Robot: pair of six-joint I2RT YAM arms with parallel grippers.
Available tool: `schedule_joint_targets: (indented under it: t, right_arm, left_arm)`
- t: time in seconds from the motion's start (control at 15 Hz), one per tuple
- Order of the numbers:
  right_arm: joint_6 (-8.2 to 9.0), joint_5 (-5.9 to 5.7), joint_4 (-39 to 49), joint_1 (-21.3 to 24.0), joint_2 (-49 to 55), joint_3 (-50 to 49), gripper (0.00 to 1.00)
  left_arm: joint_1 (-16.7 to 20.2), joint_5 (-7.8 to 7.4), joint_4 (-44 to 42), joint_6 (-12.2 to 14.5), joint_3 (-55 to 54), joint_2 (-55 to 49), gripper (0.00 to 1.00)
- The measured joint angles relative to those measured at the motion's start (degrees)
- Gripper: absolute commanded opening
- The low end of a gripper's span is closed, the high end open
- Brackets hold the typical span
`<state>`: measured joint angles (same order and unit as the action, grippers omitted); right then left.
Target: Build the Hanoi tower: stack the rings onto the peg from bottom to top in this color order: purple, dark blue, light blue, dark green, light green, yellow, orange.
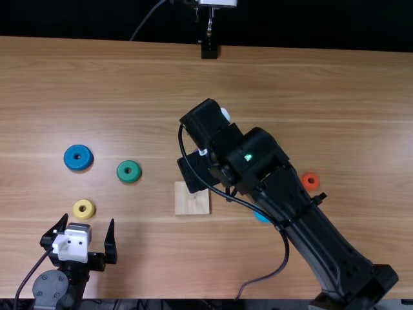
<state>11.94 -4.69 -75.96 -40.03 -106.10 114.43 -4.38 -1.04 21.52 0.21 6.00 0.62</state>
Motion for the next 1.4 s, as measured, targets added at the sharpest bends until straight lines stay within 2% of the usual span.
schedule_joint_targets:
  t: [0.8, 1.4]
  right_arm:
    - [0.24, -0.02, 0.11, -3.41, 0.00, 0.00, 0.00]
    - [0.35, -0.02, 0.61, -3.48, -0.90, -1.64, 0.00]
  left_arm:
    - [0.00, 0.00, -0.02, 0.00, 0.00, 0.00, 1.00]
    - [0.00, 0.00, -0.02, -0.02, 0.00, 0.00, 1.00]
